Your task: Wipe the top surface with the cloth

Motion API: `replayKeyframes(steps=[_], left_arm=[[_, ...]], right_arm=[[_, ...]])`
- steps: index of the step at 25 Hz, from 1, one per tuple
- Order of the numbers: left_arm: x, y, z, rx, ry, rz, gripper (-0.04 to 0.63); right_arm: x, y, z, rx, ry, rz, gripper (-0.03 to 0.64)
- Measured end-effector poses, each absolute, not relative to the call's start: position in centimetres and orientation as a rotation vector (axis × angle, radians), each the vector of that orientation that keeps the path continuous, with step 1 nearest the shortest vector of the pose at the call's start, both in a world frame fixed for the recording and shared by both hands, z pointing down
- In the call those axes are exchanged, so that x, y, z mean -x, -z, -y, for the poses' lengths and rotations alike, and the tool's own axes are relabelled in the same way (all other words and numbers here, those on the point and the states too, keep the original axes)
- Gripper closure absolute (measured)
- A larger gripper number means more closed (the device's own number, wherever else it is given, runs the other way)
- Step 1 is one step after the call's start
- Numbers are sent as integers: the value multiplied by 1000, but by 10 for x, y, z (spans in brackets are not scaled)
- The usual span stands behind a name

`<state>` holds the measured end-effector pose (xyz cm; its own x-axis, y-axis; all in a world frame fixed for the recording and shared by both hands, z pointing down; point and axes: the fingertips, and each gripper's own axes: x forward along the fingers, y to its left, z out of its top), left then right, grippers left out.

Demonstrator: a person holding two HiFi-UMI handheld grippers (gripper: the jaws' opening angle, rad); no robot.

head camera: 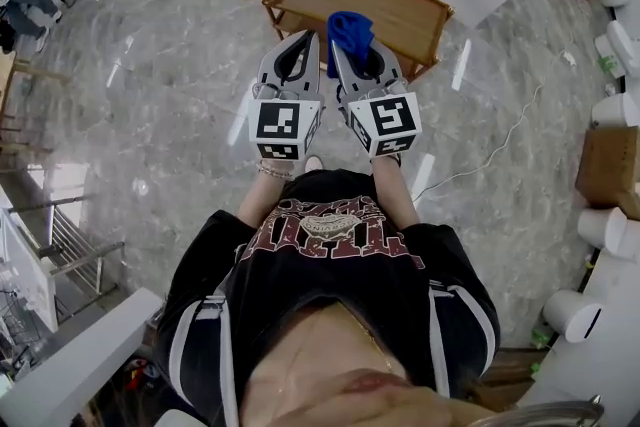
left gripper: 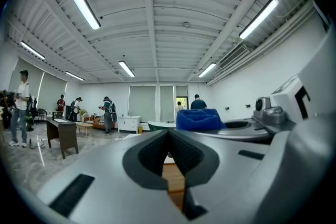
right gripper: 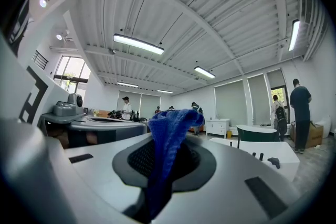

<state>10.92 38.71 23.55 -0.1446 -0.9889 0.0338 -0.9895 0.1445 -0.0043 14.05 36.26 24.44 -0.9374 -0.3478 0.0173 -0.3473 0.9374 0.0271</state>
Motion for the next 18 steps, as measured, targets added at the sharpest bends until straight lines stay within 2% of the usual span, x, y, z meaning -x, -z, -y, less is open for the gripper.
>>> replayKeyframes(steps=[10,18], left_arm=[[-70,-236,-377,-2037,-29,2333,546],[-39,-239,-328,-2031,-38,2329,546]], right_arm=[[-109,-252,-351,-598,24,3032,561],[-71,-253,-304,-569,1,3044,561]])
